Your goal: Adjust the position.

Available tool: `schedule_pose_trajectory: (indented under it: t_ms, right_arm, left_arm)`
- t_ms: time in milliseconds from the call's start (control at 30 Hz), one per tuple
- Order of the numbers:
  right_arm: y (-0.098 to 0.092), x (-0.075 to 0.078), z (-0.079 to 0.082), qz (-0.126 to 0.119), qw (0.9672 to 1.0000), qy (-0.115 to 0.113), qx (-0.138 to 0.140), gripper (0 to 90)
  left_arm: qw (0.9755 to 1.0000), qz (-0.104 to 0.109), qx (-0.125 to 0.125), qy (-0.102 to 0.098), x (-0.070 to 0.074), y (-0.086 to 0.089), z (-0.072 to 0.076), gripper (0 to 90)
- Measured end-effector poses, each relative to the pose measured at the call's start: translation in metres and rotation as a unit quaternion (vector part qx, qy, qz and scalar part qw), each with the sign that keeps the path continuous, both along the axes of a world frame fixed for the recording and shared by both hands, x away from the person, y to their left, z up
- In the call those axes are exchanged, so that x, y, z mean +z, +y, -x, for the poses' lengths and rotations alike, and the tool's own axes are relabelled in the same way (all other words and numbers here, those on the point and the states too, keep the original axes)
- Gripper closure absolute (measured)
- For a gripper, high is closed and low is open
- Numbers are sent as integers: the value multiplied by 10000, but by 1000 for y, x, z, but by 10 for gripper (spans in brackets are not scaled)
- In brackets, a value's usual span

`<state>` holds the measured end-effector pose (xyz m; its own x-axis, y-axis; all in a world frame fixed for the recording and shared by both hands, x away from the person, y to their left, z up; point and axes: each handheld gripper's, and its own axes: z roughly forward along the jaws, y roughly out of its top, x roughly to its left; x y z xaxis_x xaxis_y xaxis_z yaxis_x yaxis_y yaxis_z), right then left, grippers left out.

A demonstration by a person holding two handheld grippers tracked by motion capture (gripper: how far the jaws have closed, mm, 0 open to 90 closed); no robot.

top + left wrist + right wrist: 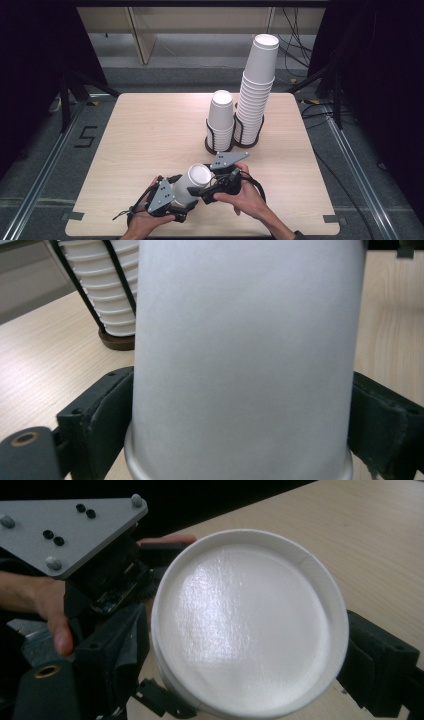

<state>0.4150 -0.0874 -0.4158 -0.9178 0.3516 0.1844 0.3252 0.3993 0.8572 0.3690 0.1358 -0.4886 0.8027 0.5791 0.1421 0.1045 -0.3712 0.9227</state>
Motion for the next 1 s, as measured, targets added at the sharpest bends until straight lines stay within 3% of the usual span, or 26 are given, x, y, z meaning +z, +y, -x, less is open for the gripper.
schedule_pose_trajectory:
  t_ms: [67,133,200,367,433,600,700,800,867,900,967,1000]
  right_arm:
    - [-1,1,1,162,9998,7,82,160]
    - [-1,1,1,175,9997,1,155,158]
    - [-1,1,0,287,9990,194,285,155]
    - [-3,-2,-2,274,9982,340,419,208]
    - [-4,-1,-3,261,9979,408,430,216]
    - [-9,4,-6,-16,9981,527,326,229]
    - [-13,8,-6,-231,9979,567,226,231]
    - [-17,11,-9,-484,9970,579,173,232]
    - [-18,12,-10,-679,9950,697,216,232]
    - [-19,13,-8,-718,9932,903,178,232]
    - [-18,12,-10,-801,9929,849,247,232]
    - [-19,13,-8,-815,9921,925,236,232]
  left_arm:
    - [9999,-117,-101,-52,-1,-2,2,88]
    - [9997,-196,-136,-78,-1,-3,2,89]
    - [9987,-410,-276,-135,-1,-4,3,89]
    - [9976,-522,-432,-144,-2,-4,4,88]
    - [9976,-475,-470,-162,-1,-2,3,84]
    - [9980,301,-517,-209,-4,3,0,36]
    - [9961,739,-407,-272,-4,8,-2,24]
    - [9924,1086,-405,-410,-2,10,-2,30]
    - [9914,1138,-417,-490,-1,11,1,28]
    - [9910,1134,-439,-562,-1,11,2,30]
    - [9901,1175,-452,-615,-1,9,2,31]
    - [9896,1194,-471,-647,-1,9,3,28]
